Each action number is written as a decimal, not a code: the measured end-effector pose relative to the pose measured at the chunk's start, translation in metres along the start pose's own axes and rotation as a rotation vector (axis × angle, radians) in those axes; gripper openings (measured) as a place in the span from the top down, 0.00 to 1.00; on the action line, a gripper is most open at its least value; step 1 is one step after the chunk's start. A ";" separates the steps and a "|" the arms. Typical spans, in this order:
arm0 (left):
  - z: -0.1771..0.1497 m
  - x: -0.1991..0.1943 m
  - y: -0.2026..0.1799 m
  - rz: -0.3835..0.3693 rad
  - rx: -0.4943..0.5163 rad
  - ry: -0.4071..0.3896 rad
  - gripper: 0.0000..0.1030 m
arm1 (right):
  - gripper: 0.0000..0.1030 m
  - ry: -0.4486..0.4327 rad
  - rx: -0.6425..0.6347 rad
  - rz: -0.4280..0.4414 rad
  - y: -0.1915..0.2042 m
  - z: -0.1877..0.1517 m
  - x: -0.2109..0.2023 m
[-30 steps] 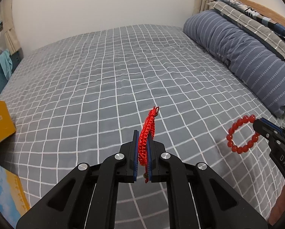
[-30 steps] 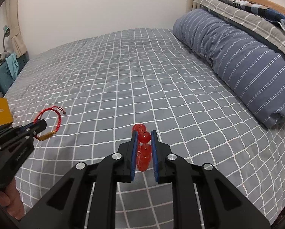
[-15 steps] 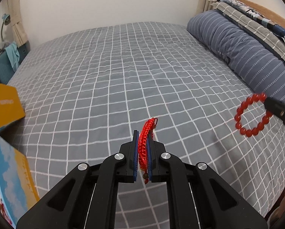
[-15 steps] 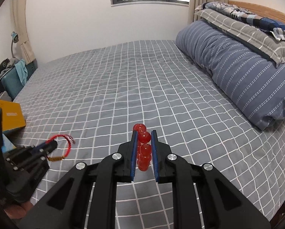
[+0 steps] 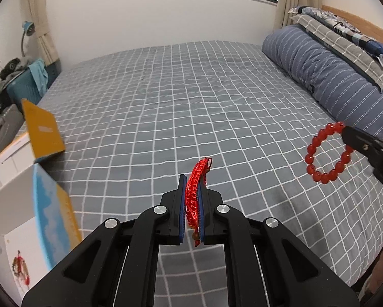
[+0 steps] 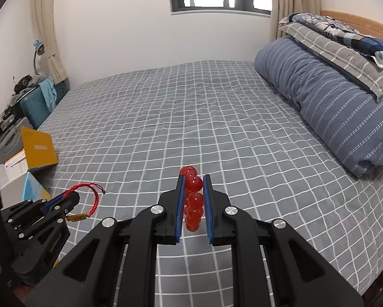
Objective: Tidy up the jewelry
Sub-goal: 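Lift and carry the red string and red bead bracelets over the box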
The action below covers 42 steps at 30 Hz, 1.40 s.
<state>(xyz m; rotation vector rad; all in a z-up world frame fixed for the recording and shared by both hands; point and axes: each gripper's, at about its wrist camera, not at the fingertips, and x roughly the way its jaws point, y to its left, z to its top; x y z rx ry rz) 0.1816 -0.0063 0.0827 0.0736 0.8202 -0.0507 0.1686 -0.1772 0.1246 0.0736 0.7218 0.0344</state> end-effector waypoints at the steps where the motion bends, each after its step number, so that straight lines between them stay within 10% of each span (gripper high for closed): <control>1: -0.001 -0.004 0.003 0.006 -0.002 -0.002 0.93 | 0.87 0.002 -0.002 0.006 0.003 0.000 -0.001; 16: -0.017 -0.063 0.086 0.117 -0.093 -0.042 0.93 | 0.87 0.011 -0.055 0.142 0.086 -0.013 -0.023; 42: -0.134 -0.133 0.328 0.406 -0.422 0.021 0.93 | 0.87 0.094 -0.380 0.426 0.367 -0.080 -0.025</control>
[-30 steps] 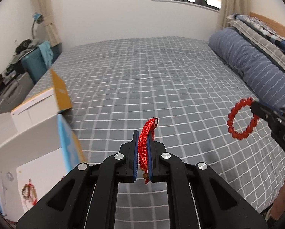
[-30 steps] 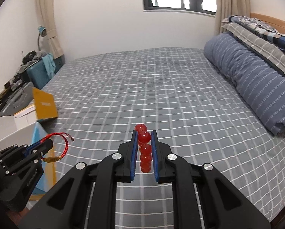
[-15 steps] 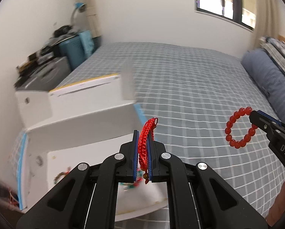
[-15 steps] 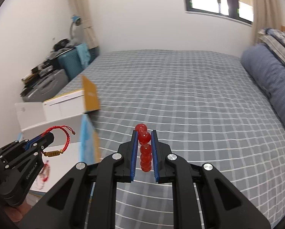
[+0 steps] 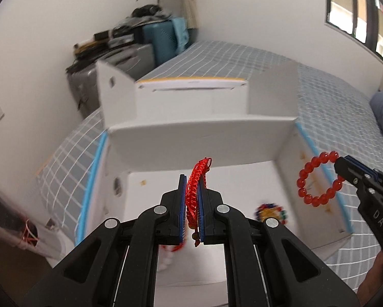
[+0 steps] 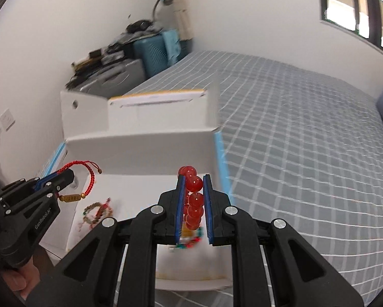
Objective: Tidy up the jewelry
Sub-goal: 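Lift and carry the red string and red bead bracelets over the box, then open both tools to drop the red bracelets into the box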
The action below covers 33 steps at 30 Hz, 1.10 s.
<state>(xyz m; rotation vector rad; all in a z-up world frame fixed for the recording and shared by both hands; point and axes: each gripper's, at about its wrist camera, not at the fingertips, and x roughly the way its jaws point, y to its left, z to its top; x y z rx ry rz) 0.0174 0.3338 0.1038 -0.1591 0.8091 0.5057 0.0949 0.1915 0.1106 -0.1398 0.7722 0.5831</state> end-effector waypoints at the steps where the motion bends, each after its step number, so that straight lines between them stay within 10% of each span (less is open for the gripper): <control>1: -0.003 0.004 0.006 0.007 -0.003 0.008 0.93 | 0.87 0.016 -0.007 0.007 0.008 -0.003 0.008; 20: -0.027 0.050 0.032 -0.005 -0.029 0.112 0.90 | 0.86 0.155 -0.014 -0.037 0.038 -0.027 0.073; 24: -0.028 0.036 0.034 0.009 -0.042 0.065 0.51 | 0.51 0.095 -0.007 -0.050 0.033 -0.024 0.052; 33: -0.043 -0.021 0.029 0.032 -0.042 -0.060 0.15 | 0.07 -0.007 0.015 -0.073 0.014 -0.041 -0.001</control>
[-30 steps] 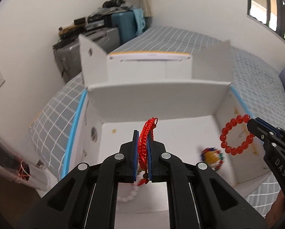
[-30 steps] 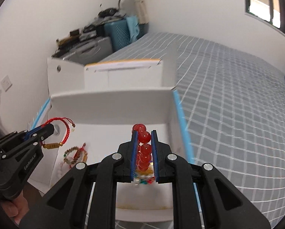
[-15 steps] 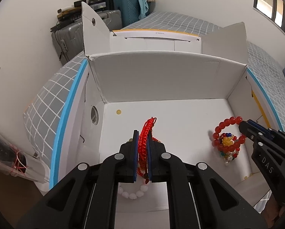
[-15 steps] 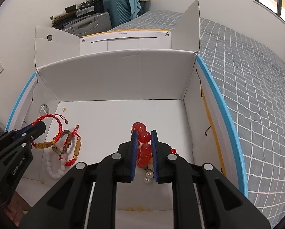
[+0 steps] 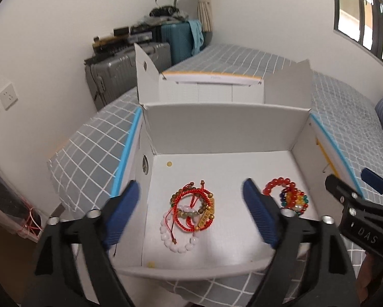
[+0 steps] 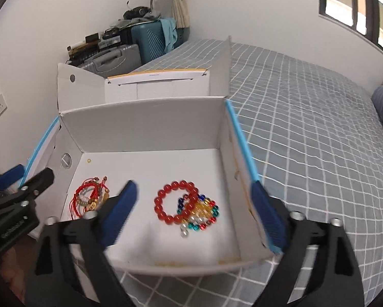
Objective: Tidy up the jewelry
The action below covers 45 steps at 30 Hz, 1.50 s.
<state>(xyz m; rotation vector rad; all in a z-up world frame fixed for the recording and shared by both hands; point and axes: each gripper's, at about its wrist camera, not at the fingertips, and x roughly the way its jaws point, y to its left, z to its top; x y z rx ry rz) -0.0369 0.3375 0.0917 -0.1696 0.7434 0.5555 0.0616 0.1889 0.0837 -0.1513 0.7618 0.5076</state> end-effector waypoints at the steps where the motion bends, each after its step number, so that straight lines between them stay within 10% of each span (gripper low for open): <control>1: -0.004 -0.006 0.000 0.003 -0.001 -0.016 0.12 | 0.07 -0.014 0.004 -0.010 -0.003 -0.004 -0.006; 15: -0.058 -0.023 0.002 -0.019 0.011 0.003 0.06 | 0.07 0.000 0.014 -0.023 -0.006 -0.062 -0.025; 45: -0.076 -0.047 0.009 -0.027 0.002 0.020 0.05 | 0.07 -0.001 0.007 -0.016 0.001 -0.071 -0.050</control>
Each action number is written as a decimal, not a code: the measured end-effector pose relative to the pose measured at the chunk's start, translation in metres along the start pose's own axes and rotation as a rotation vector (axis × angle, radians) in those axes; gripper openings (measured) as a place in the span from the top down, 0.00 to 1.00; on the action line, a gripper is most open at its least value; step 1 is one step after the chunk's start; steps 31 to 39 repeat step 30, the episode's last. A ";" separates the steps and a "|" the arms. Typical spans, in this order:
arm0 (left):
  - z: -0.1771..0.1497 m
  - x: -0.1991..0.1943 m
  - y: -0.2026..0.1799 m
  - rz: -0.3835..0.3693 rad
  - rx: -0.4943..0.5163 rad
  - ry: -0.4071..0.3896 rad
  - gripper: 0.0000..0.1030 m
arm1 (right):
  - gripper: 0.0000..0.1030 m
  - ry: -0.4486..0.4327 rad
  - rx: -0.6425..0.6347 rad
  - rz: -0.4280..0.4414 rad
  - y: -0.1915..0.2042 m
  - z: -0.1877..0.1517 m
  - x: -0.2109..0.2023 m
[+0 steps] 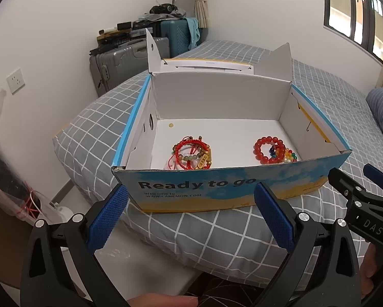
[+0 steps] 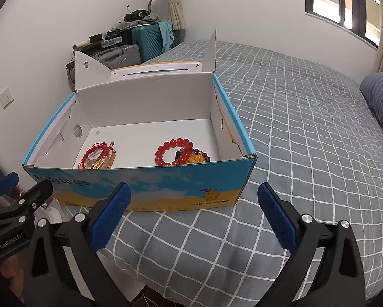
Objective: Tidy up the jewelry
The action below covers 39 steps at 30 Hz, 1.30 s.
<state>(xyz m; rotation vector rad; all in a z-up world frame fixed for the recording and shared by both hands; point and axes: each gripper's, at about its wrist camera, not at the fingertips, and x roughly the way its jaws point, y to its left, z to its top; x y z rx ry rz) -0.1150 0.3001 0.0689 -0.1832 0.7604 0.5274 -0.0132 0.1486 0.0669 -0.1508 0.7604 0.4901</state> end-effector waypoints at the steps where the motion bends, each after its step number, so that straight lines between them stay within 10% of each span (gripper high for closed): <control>1: 0.000 0.000 0.000 0.001 -0.001 -0.001 0.05 | 0.07 -0.001 -0.001 0.000 0.001 0.000 -0.001; 39: -0.002 -0.002 -0.005 -0.028 0.013 0.007 0.05 | 0.07 0.001 -0.008 0.007 0.002 0.001 -0.002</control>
